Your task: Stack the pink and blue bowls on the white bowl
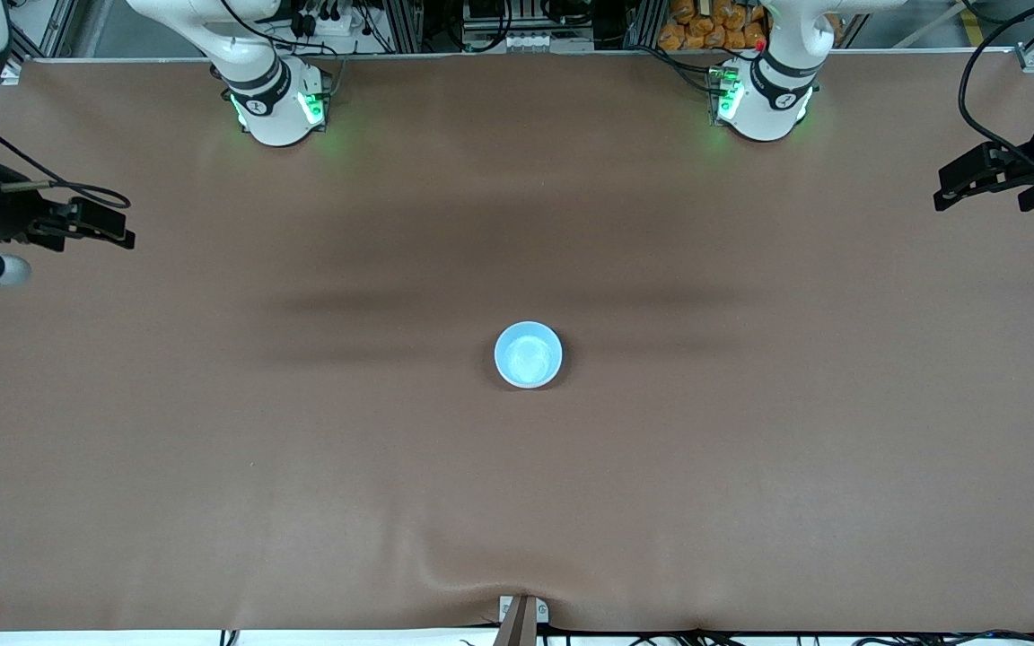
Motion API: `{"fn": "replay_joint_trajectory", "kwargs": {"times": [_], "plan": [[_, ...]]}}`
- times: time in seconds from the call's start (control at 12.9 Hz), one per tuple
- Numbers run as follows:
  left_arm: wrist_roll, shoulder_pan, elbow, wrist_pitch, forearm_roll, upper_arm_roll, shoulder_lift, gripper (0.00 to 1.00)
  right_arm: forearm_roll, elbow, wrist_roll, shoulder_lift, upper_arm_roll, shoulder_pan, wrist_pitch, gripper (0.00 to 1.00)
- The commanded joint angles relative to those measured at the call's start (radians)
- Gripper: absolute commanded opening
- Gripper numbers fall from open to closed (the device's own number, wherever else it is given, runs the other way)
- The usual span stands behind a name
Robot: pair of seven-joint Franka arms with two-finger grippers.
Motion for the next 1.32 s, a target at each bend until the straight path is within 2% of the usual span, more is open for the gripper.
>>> {"fn": "replay_joint_trajectory", "kwargs": {"times": [0.0, 0.39, 1.24], "plan": [[0.005, 0.000, 0.016, -0.012, -0.014, 0.000, 0.007, 1.00, -0.014, 0.001, 0.029, -0.038, 0.019, -0.004, -0.027, 1.00], [0.005, -0.002, 0.016, -0.012, -0.014, 0.000, 0.009, 1.00, -0.063, 0.035, 0.003, -0.040, 0.022, -0.001, -0.025, 1.00], [0.010, -0.002, 0.014, -0.012, -0.014, 0.000, 0.013, 1.00, -0.062, 0.050, 0.001, -0.034, 0.019, -0.003, -0.024, 1.00]]}}
